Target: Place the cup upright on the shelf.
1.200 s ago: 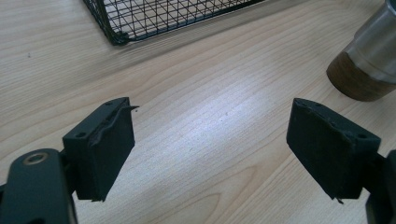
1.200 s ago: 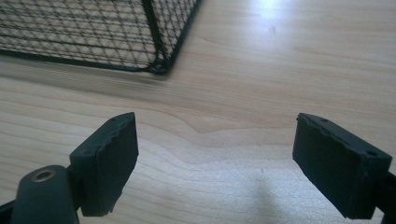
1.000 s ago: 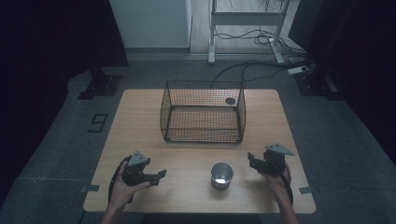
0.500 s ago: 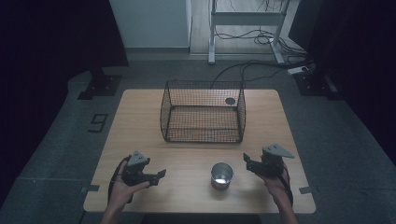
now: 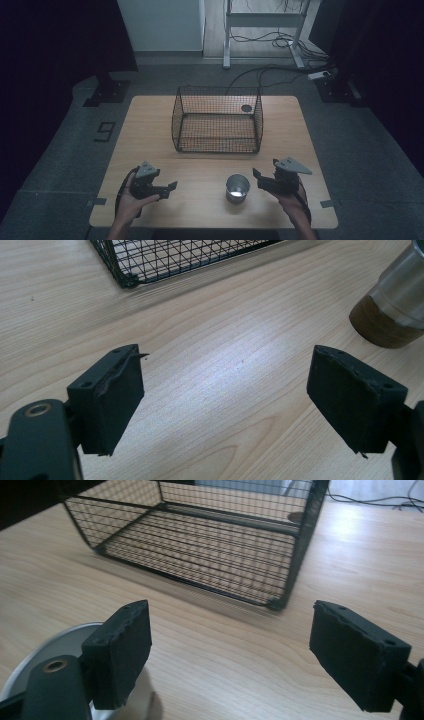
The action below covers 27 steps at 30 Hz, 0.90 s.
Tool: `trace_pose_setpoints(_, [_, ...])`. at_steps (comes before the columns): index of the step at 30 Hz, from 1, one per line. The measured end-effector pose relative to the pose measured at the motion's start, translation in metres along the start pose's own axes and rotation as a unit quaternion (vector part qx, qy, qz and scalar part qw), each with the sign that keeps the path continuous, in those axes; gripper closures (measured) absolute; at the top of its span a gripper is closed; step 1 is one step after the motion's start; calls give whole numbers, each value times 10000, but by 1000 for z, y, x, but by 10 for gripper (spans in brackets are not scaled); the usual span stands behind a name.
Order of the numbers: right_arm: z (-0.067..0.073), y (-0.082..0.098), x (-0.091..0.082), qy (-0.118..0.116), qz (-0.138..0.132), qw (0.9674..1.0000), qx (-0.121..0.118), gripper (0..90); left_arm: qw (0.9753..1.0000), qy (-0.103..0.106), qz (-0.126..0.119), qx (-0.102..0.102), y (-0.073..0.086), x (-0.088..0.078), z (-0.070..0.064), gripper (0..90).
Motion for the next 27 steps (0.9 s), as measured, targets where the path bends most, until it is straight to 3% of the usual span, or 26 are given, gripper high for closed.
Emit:
trace_pose_setpoints(11, [31, -2, -5, -376, -18, 9991, -193, 163, 10000, 2, 3, 6, 0, 0, 0, 155])
trace_pose_setpoints(27, [61, 8, -3, -747, 147, 9962, -425, 138, 10000, 15, 4, 21, 0, -1, -1, 155])
Point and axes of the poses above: each handheld gripper's, and its own axes: x roughly forward along the jaws, y roughly out of its underside, z roughly to its left, the point moved 10 cm from there along x, roughly forward along the jaws, and after that the axes turned 2 degrees about y, right-handed, at the moved point
